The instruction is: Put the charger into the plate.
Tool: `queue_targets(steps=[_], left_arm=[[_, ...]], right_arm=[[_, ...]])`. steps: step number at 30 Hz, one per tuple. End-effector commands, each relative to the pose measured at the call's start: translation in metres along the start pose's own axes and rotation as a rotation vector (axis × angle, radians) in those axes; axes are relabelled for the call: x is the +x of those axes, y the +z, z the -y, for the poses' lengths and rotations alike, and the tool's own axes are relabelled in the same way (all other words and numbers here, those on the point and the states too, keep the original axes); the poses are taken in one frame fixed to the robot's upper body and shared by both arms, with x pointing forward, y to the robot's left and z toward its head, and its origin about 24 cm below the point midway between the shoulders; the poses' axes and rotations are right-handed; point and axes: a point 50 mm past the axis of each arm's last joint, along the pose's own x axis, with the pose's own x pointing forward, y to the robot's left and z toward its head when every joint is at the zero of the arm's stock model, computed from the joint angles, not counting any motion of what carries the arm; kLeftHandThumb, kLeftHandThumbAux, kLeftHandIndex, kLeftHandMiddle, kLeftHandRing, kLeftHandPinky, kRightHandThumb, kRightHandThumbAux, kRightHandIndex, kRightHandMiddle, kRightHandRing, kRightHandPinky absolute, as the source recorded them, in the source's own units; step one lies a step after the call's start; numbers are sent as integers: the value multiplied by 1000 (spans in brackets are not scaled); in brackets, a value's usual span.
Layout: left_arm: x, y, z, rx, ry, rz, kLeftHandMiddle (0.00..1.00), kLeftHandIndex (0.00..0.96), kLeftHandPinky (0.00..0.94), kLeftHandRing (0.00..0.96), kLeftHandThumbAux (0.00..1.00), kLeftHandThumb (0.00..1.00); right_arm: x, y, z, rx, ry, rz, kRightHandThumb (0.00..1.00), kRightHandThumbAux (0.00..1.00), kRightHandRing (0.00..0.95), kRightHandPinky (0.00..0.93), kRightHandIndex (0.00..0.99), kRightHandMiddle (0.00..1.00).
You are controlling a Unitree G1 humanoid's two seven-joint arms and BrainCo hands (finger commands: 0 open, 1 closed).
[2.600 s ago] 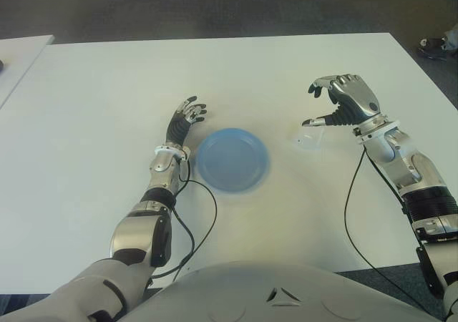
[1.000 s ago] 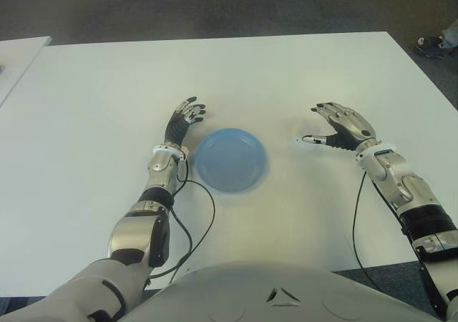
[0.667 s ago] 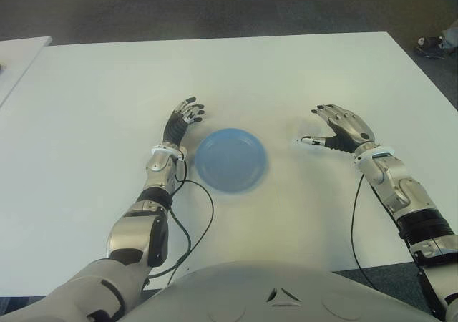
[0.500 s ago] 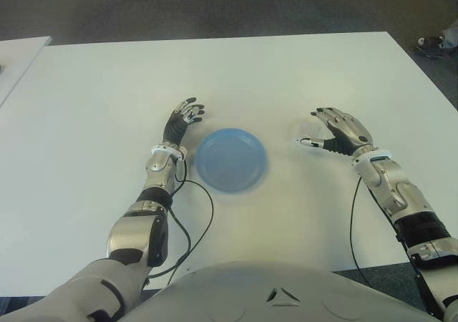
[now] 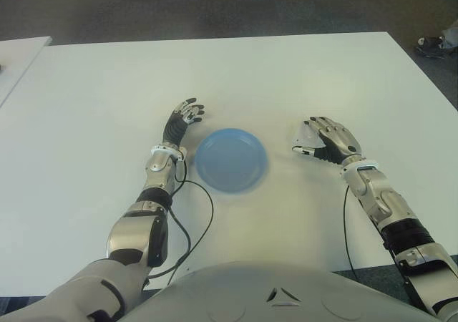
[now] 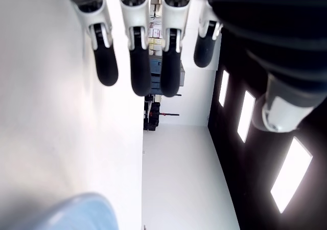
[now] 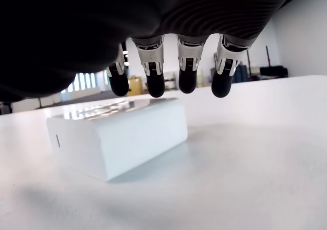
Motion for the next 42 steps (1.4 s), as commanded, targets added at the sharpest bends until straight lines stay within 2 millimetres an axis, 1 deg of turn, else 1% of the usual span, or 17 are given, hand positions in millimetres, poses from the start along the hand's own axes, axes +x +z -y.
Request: queue_targets(steps=[1, 26, 37, 42], left_arm=[[-14, -21, -2, -27, 13, -95, 304, 207, 299, 309, 503, 0], [-17, -22, 0, -48, 6, -79, 315, 223, 302, 314, 497, 0], [-19, -22, -2, -52, 5, -71, 320, 233, 299, 315, 497, 0], [-21, -22, -3, -51, 5, -71, 320, 236, 301, 316, 497, 0]], right_arm=[[0, -2, -11, -6, 22, -16, 333, 81, 0, 0, 0, 0], [15, 2, -41, -30, 53, -14, 355, 102, 0, 0, 0, 0], [22, 2, -41, -43, 41, -4, 377, 108, 0, 0, 0, 0], [26, 3, -37, -57, 10, 11, 386, 108, 0, 0, 0, 0]])
